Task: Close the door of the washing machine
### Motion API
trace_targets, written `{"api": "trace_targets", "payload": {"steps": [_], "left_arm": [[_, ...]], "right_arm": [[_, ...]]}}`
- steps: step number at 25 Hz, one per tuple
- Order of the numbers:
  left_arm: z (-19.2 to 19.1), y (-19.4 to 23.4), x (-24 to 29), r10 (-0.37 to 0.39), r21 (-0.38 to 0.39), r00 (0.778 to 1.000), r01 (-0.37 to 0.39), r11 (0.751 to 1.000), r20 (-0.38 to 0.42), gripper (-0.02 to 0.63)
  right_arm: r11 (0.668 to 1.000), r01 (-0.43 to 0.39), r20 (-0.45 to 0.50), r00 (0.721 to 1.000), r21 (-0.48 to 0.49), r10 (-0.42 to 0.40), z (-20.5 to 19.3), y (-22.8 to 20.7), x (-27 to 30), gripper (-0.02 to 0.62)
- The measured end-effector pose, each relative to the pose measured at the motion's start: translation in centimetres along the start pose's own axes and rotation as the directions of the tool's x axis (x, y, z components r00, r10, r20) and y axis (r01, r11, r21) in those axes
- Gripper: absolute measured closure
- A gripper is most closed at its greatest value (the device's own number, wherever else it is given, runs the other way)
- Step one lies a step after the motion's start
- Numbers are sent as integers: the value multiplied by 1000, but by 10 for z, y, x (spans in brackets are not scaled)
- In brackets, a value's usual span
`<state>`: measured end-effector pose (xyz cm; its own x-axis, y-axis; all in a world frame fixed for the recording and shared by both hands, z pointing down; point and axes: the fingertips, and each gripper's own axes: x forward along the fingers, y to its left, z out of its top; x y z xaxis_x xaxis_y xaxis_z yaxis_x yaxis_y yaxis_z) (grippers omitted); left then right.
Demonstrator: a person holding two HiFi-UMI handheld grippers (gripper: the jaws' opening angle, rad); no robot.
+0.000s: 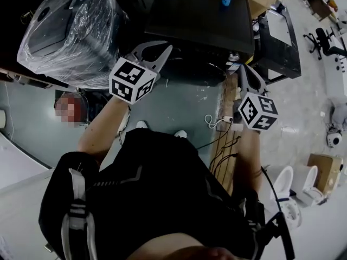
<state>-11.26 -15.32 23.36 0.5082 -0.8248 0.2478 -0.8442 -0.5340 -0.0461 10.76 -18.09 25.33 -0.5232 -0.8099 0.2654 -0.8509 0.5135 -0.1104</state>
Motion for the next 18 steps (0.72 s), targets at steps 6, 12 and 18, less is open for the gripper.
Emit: {"api": "trace_targets", "payload": {"steps": [6, 12, 18], "left_arm": [[15, 62, -66, 51, -90, 996, -44, 995, 79, 601], [22, 119, -118, 131, -129, 985, -117, 985, 110, 601], [44, 147, -154, 146, -92, 971, -131, 987, 188, 603]], "right_arm": [[999, 20, 69, 997, -27, -18, 45, 50, -1, 592], [997, 60, 158, 986, -54, -51, 90, 99, -3, 592], [994, 77, 184, 981, -77, -62, 113, 128, -11, 592]]}}
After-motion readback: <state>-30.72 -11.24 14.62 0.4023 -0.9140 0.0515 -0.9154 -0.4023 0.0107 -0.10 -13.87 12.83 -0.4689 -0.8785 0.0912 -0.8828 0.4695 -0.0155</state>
